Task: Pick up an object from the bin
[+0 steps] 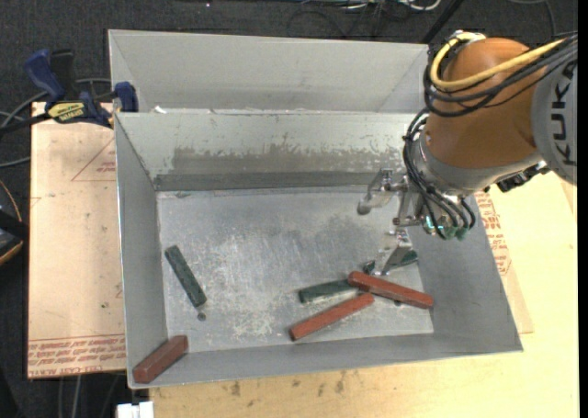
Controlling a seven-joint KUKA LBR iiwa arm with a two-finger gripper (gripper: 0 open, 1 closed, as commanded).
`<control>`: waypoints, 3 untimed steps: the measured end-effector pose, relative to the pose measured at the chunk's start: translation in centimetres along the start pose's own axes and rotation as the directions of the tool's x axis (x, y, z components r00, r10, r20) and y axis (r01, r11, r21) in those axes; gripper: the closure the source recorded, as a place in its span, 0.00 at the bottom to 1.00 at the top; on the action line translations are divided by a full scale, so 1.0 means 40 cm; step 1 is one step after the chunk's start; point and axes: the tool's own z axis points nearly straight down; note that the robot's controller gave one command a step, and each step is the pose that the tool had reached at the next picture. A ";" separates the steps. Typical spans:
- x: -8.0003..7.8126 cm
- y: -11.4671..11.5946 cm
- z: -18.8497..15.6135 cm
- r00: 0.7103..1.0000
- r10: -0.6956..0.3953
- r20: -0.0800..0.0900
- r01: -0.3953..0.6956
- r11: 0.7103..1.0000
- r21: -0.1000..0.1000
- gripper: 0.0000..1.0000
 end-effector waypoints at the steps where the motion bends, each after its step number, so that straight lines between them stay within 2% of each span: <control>1: 0.043 0.011 0.089 0.997 -0.077 0.005 0.077 0.997 0.001 0.00; 2: 0.064 -0.060 0.236 0.992 -0.123 0.005 0.123 0.992 0.000 0.00; 3: 0.056 -0.056 0.315 0.989 -0.147 -0.004 0.147 0.989 0.002 0.00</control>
Offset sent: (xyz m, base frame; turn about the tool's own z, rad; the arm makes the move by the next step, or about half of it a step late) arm -0.0313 -0.0420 -0.1196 -0.1355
